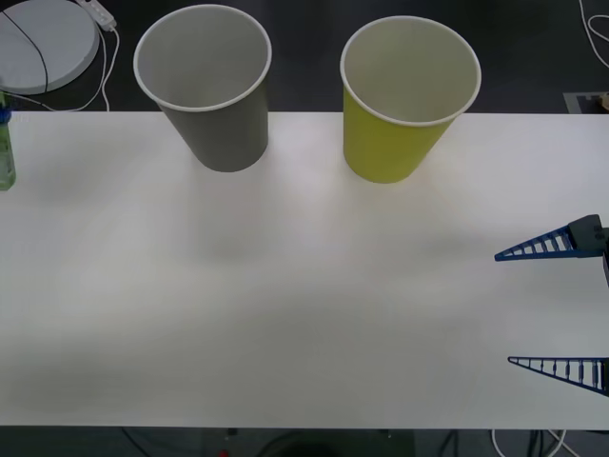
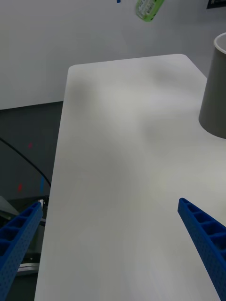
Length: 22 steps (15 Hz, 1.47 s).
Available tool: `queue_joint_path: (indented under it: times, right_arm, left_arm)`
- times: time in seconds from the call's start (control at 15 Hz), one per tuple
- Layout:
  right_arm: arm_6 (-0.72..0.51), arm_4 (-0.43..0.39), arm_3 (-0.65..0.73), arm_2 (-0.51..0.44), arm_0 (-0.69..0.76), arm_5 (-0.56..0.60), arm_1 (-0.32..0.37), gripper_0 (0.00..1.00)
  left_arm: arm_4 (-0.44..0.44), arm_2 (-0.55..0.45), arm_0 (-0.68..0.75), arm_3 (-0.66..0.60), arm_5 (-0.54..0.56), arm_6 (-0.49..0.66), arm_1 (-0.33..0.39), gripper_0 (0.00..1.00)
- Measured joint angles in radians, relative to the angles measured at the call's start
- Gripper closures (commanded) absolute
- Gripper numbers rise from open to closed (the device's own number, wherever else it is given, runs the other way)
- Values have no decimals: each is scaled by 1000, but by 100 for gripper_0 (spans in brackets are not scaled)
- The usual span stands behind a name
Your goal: Put the can into the green bin and the plastic bottle into the gray bin
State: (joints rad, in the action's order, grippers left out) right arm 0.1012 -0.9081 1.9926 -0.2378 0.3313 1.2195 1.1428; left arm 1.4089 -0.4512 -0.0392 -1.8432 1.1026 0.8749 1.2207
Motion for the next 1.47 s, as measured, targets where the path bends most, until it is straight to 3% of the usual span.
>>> queue_joint_path:
  times: [0.33,1.07,1.47]
  right_arm:
    - [0,0,0,0,0,0,0,0]
    - [0,0,0,0,0,0,0,0]
    - [0,0,0,0,0,0,0,0]
  left_arm:
    - [6,98,-207,103,120,14,32,100]
    - [75,417,-599,261,125,38,32,100]
    - [130,516,-726,271,125,61,-10,100]
